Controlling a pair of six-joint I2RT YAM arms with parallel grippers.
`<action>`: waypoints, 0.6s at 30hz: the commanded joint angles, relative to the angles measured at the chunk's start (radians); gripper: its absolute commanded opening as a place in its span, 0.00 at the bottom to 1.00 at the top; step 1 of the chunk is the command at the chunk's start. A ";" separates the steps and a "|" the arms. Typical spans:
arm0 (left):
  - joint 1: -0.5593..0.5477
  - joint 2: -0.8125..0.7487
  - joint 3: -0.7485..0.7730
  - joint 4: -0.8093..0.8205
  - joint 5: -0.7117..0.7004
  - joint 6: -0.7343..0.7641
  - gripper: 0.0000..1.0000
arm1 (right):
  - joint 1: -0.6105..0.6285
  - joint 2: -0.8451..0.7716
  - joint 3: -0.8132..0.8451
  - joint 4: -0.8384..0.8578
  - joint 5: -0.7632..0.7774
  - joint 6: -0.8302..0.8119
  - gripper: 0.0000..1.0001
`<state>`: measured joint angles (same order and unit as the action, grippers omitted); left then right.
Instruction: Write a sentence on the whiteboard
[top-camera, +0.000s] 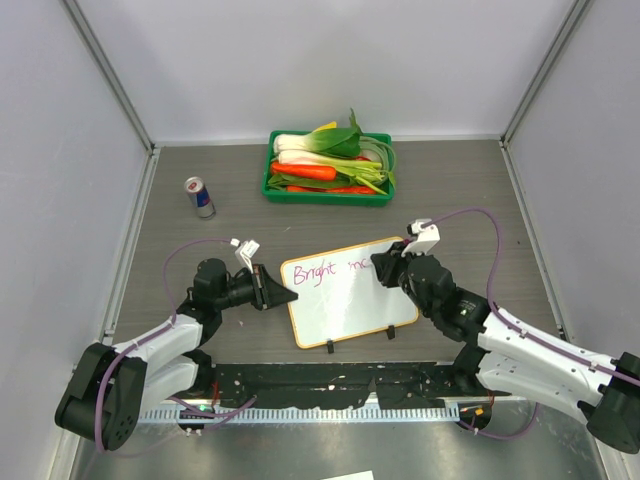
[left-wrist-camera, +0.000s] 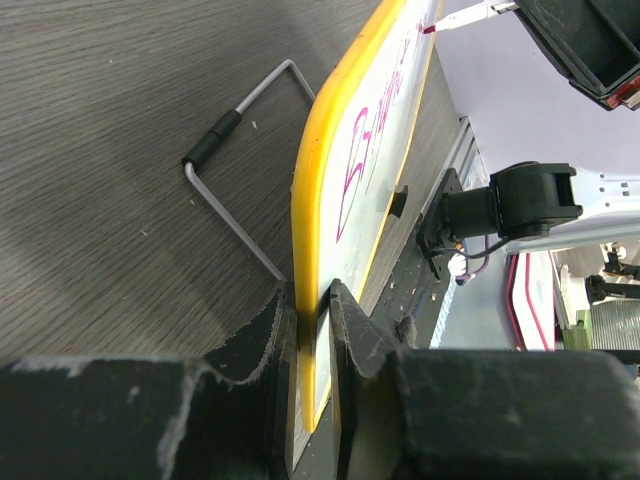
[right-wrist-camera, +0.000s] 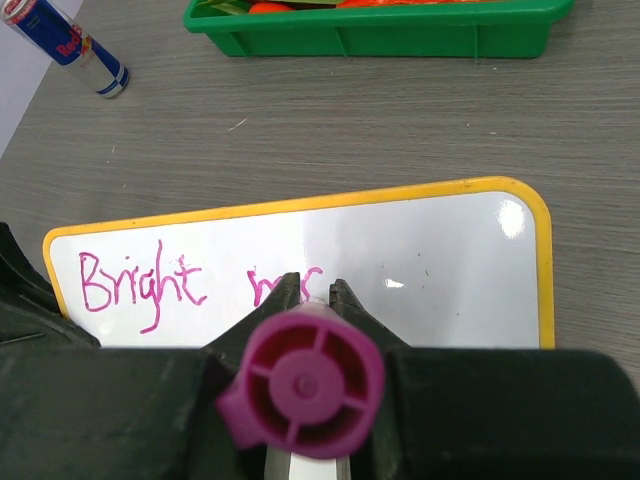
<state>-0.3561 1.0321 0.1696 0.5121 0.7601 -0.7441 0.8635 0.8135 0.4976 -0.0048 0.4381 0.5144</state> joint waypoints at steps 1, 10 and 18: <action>-0.007 0.003 0.002 -0.003 -0.004 0.035 0.00 | -0.004 0.003 -0.010 -0.034 0.054 0.004 0.01; -0.007 0.003 0.002 -0.001 -0.007 0.035 0.00 | -0.012 0.044 0.038 -0.001 0.114 -0.019 0.02; -0.007 0.005 0.002 -0.001 -0.005 0.035 0.00 | -0.024 0.078 0.067 0.048 0.114 -0.020 0.01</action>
<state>-0.3599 1.0321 0.1696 0.5144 0.7605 -0.7479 0.8539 0.8650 0.5262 0.0181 0.4873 0.5137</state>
